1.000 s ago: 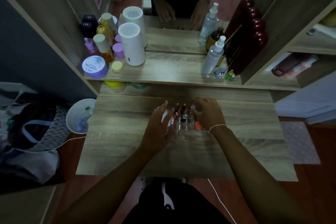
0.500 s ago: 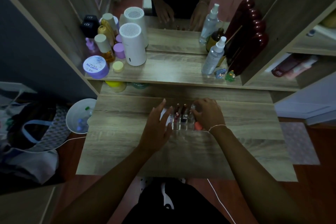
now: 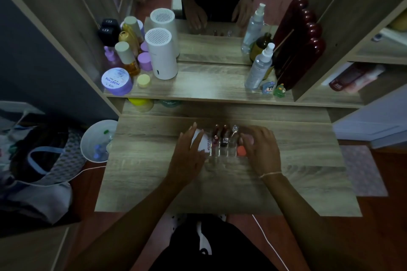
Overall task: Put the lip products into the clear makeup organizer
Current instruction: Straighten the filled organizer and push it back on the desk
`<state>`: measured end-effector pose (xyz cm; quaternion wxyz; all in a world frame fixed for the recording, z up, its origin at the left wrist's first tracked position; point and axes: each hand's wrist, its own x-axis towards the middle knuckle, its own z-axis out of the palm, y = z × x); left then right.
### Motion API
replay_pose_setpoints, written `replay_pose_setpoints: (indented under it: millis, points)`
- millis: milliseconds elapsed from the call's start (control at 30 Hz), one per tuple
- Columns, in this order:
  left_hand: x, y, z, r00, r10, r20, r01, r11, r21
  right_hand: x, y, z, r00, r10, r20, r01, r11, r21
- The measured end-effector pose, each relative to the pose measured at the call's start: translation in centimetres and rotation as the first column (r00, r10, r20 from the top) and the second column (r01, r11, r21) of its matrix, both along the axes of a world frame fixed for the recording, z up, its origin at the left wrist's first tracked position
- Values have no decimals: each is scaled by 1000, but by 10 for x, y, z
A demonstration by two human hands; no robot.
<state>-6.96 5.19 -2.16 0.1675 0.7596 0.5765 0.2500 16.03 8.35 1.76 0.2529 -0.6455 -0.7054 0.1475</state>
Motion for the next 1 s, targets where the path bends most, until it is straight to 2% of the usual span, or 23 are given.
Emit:
replay_pose_setpoints:
  millis: [67,133,267,400,567,867,1000]
  points:
    - [-5,-6,-9,1000,7,-20,-7,1000,-11,7,-22,-8,997,-56,-45,58,996,62]
    - [-10,-13,-18,1000,18,-18,-19,999,-37,15,-43,-20,994,-102,-32,104,993,55]
    - [-17,-27,-31,995,31,-90,-44,989,-142,26,-67,-46,986,-158,47,163,977,-138]
    - [-18,-32,-35,988,57,-141,-92,964,-250,24,-67,-65,985,-90,146,125,959,-253]
    - [-18,-29,-39,970,16,-244,-94,945,-312,13,-64,-80,986,-97,134,135,939,-317]
    - [-19,-26,-46,932,-85,-353,-39,943,-330,6,-65,-88,978,-97,183,152,936,-316]
    - [-20,-26,-49,907,-110,-406,-36,942,-335,9,-66,-92,962,-69,265,157,931,-328]
